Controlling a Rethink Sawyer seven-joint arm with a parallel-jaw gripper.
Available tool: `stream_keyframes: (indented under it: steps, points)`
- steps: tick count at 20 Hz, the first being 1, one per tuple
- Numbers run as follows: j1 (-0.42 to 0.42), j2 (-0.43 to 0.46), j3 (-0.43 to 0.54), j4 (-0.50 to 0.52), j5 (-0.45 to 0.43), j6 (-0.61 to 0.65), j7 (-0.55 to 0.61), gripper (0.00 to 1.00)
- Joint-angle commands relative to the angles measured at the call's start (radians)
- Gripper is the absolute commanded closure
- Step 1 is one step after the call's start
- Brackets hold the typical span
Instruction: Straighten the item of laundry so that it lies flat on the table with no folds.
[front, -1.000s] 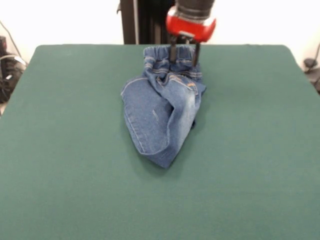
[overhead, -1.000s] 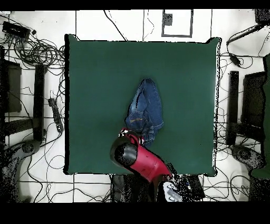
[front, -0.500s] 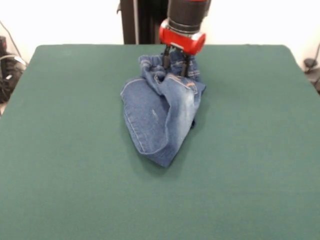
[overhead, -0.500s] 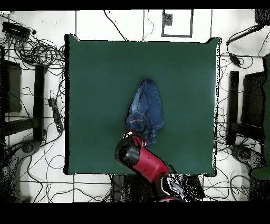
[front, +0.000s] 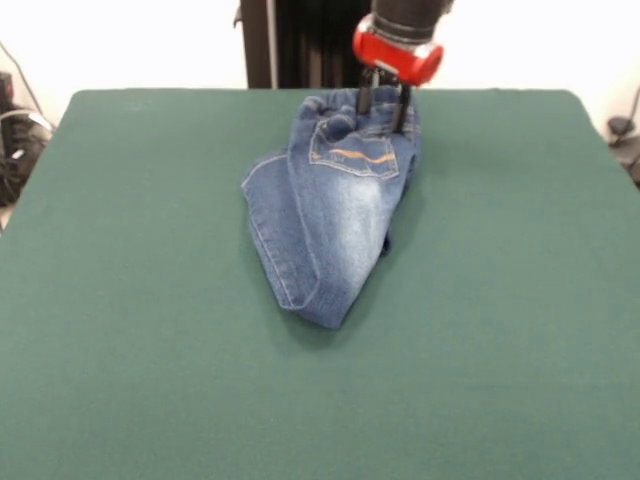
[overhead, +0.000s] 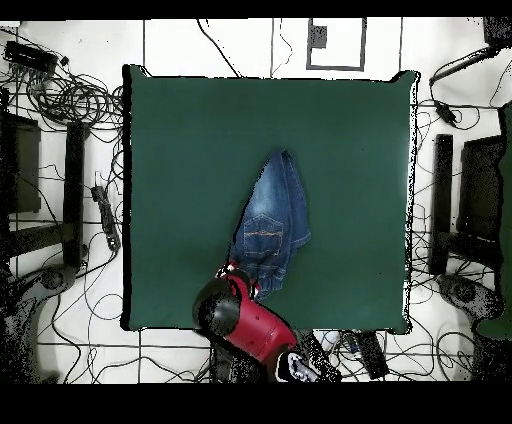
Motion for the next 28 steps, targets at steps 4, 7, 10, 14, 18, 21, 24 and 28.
stream_keyframes:
  steps: [4, 7, 10, 14, 18, 21, 24, 28]
  points:
    - [-0.033, -0.015, 0.075, 0.116, 0.006, -0.037, 0.357, 0.00]
    - [-0.090, 0.030, 0.103, 0.113, -0.046, -0.088, 0.370, 0.00]
    - [-0.132, 0.077, 0.121, 0.100, -0.095, -0.139, 0.382, 0.00]
    - [-0.169, 0.128, 0.129, 0.068, -0.137, -0.171, 0.383, 0.00]
    - [-0.154, 0.153, 0.139, 0.075, -0.137, -0.208, 0.421, 0.00]
    - [-0.153, 0.159, 0.145, 0.082, -0.137, -0.222, 0.434, 0.00]
    - [-0.152, 0.162, 0.150, 0.090, -0.135, -0.233, 0.446, 0.00]
    - [-0.149, 0.147, 0.156, 0.111, -0.130, -0.238, 0.466, 0.00]
